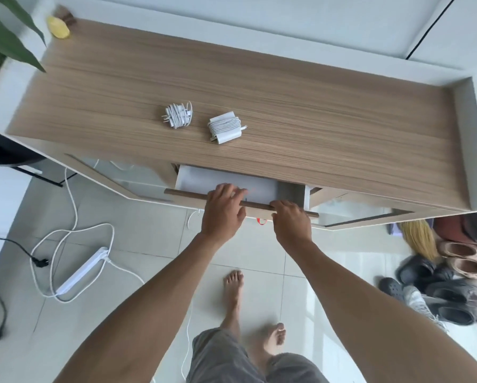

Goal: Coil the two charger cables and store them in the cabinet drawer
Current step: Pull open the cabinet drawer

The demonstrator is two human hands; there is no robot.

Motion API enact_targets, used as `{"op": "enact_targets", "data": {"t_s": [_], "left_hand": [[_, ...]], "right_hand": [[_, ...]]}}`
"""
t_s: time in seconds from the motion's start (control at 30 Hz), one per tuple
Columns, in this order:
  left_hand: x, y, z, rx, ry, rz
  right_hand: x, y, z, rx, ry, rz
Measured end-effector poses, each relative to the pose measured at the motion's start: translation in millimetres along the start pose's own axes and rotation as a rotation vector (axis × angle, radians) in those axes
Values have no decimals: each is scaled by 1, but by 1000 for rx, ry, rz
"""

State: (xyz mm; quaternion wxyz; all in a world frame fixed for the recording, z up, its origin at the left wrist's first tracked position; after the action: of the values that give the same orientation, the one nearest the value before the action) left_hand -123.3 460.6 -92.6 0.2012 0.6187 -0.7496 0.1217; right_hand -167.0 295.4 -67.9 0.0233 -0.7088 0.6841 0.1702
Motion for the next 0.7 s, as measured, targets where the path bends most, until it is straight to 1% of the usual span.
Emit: {"op": "enact_targets", "data": {"t_s": [0.03,0.1,0.17,0.3,0.5,0.7], "left_hand": [[-8,0,0,-43,-54,-22],[-19,9,2,-132,-86,-46],[-19,23,2,-170,-94,-60],[-16,44,-1,-173,-137,-101],[-12,67,-3,-271,-189,-148],[-10,91,-1,-270,-218,-189]], "right_hand": [[-1,3,1,-5,0,5],[-2,12,4,-25,-16,16],[-3,24,9,-49,-24,9],[-6,42,14,-122,-14,-27],[-8,63,19,-205,-63,-49],[-9,82,24,-252,-110,-74]]}}
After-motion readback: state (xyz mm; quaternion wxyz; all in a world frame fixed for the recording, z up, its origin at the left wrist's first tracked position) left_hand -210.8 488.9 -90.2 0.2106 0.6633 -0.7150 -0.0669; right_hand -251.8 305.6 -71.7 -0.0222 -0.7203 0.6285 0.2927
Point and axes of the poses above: each hand's wrist, its own y-axis away from the middle knuckle, its own z-axis out of the palm, x = y × z, the point moved 2 cm from there along -y, towards the middle knuckle, and after that the axes turned 14 degrees about -z, right-handed, at the moved point
